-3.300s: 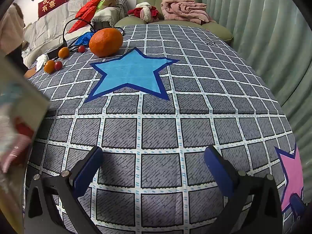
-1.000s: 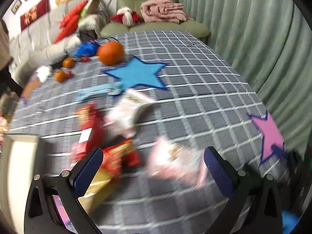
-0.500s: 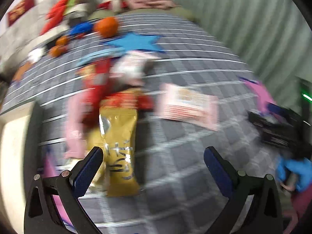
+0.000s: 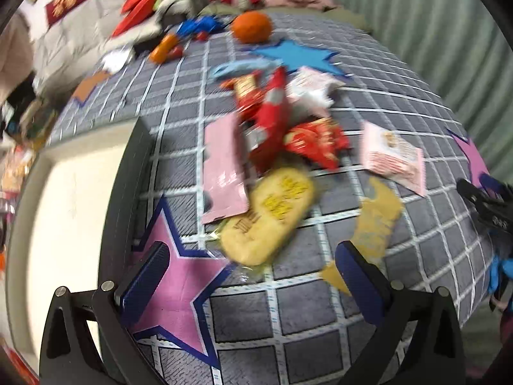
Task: Organize snacks
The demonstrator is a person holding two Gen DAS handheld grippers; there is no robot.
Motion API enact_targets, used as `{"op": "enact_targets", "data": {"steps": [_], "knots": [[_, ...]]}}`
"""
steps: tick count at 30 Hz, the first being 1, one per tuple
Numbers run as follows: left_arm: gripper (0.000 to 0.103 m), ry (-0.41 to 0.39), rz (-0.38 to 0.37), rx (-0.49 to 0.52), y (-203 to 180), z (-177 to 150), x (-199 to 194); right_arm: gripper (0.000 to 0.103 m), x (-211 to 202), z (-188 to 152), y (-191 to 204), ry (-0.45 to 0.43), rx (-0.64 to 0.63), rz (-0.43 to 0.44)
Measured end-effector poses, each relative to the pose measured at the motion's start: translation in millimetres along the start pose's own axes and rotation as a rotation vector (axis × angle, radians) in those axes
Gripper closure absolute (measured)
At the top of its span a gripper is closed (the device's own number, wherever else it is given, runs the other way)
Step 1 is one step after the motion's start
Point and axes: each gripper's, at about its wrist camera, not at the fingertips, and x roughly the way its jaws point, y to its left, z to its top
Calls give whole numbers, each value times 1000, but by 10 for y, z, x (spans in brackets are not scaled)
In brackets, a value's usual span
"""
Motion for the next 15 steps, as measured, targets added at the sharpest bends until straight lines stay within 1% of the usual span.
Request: {"op": "enact_targets", "data": {"steps": [2, 3, 5, 6, 8, 10, 14, 15], "knots": [[0, 10, -21, -31, 49, 24, 66, 0, -2, -5, 1, 0, 0, 0], [0, 23, -22, -30, 47, 48, 115, 0, -3, -7, 1, 0, 0, 0], [0, 50, -9, -2, -29, 82, 197, 0, 3, -1, -2, 0, 0, 0], [0, 50, 10, 19, -81, 94, 207, 0, -2, -9, 1, 0, 0, 0], [0, 35, -15, 51, -155, 113, 218, 0, 0, -13, -1, 0, 0, 0], [0, 28, -19, 49, -166, 121, 229, 0, 6, -16, -5, 0, 0, 0], [0, -32, -26, 53, -160, 40, 194, 0, 3, 4, -6, 10, -4, 5], [0, -29, -25, 54, -166, 42, 181, 0, 6, 34, 1, 21, -6, 8]]}}
